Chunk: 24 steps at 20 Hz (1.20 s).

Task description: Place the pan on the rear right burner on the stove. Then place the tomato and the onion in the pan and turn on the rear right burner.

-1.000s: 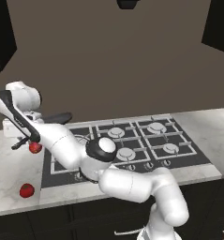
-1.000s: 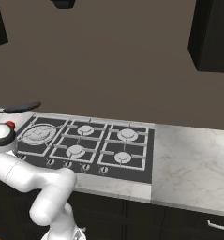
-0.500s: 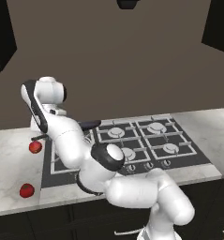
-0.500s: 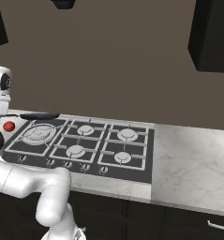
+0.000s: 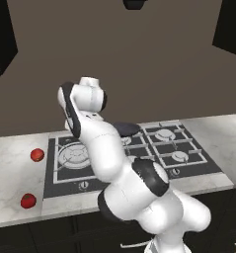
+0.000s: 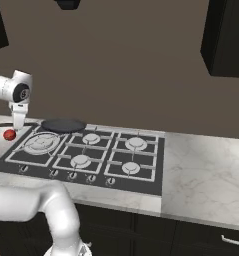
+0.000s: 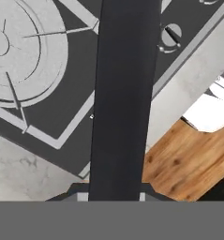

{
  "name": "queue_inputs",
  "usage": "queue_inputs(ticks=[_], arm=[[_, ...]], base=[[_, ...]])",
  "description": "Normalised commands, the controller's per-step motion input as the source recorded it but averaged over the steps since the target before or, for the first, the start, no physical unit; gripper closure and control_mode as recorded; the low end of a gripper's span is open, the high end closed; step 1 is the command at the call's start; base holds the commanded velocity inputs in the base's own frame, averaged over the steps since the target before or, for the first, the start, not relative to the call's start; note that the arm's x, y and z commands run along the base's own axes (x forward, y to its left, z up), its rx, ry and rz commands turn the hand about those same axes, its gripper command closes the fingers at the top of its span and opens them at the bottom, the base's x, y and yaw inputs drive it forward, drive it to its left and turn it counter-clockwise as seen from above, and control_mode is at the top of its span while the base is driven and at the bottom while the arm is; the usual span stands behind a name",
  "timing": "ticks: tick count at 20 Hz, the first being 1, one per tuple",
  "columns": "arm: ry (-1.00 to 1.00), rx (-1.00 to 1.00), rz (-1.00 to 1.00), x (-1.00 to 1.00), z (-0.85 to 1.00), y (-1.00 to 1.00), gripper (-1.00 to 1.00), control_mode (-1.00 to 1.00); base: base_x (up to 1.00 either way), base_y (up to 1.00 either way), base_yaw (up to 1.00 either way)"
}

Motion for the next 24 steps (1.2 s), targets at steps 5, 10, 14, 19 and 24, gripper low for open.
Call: queue_inputs(ticks=[5,10,14,19,24], arm=[[-0.14,0.06,-0.07,0.0,0.25,-0.69,1.0,-1.0],[-0.09,0.04,-0.06,0.0,0.02,-0.66,1.0,-1.0],[-0.08,0.0,-0.07,0.04,0.0,-0.58,1.0,-1.0],[-0.04,0.0,-0.12,0.23,0.0,-0.42,1.0,-1.0],[0.0,0.0,-0.13,0.38,0.0,-0.4,1.0,-1.0]], base=[[0.0,0.0,0.0],[0.0,0.0,0.0],[0.0,0.0,0.0],[0.0,0.0,0.0],[0.0,0.0,0.0]])
